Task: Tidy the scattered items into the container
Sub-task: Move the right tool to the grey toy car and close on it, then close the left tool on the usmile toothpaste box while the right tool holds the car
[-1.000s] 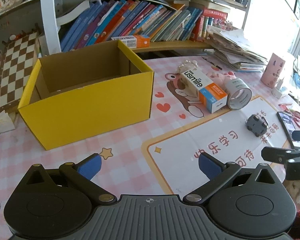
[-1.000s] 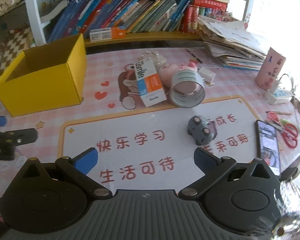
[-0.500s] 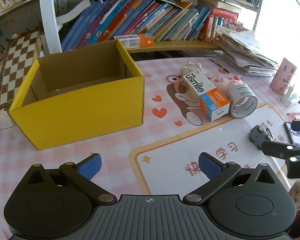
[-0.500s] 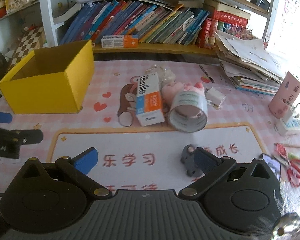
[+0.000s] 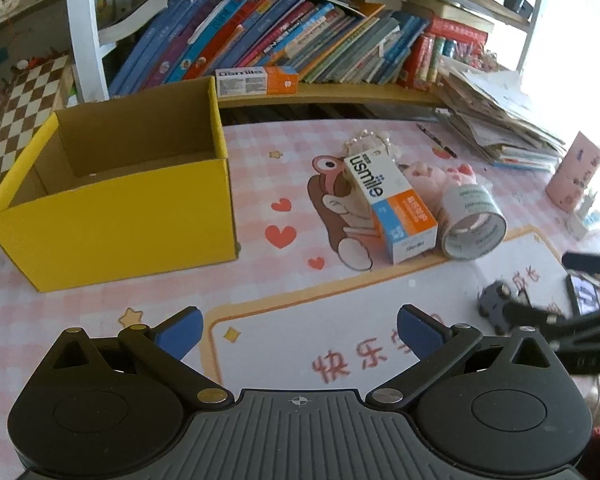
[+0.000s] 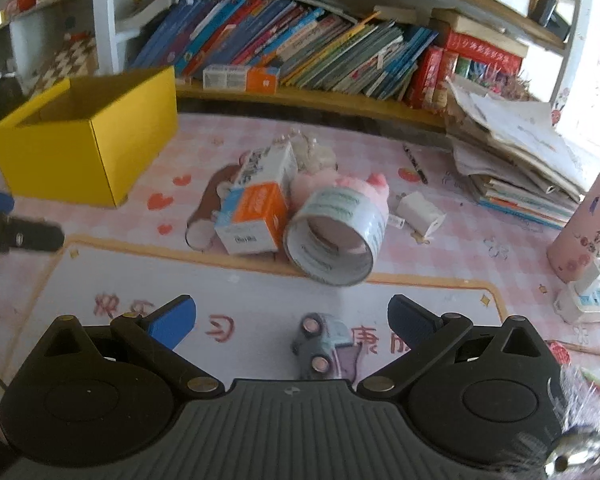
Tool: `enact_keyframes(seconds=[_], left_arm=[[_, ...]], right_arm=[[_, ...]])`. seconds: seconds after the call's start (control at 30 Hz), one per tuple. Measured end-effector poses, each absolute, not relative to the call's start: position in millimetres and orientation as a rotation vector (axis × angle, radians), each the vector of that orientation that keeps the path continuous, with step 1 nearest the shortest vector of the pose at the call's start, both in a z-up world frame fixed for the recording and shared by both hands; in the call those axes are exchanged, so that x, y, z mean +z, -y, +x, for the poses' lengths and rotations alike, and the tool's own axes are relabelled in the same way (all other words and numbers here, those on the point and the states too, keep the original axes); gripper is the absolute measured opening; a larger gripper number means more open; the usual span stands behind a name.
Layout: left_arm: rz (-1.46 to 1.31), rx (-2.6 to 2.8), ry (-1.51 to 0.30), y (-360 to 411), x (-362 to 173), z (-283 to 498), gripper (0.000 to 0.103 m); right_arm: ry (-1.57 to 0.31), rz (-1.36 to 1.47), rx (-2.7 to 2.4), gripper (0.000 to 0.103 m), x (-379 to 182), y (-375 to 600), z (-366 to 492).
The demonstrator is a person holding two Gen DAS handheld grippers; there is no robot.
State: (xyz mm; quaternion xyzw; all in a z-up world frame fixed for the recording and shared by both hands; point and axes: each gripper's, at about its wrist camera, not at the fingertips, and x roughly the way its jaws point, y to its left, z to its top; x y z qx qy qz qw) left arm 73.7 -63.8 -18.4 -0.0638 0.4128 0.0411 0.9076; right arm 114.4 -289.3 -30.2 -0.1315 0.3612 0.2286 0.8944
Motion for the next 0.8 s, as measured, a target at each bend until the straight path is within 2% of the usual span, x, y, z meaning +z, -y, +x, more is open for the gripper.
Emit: enact_keyframes(seconds=[0.13,0.23,0.3,0.5,0.73,0.8], left_arm=[[-0.127,0.110,-0.831,76,-20,84,0.103],[-0.120,0.107,-0.821,84,-20,90,0.103],[-0.114,0.102,-0.817,90,-19,94,0.103],[-0.084,0.079,-0.814,107,-22,108,0.103],[-0.045,0.024,-0.818,130,-27,128,0.103],[-0.034,0.018,-0.819,135,-30,135,0.103]], right_arm=[[-0.801,-0.244,0.484,0.103,-42,302,130],[-0.830,-0.234,0.498,0.098,-50,309,138],[-0.845,-0.246,0.502,0.086,-56,311,140],[-0.889,-0.275,0.513,0.064,-71,314,149],[-0.926,-0.305,0.517,0.052,-82,317,158],[-0.938,-0.296,0.542,0.043,-84,318,161]])
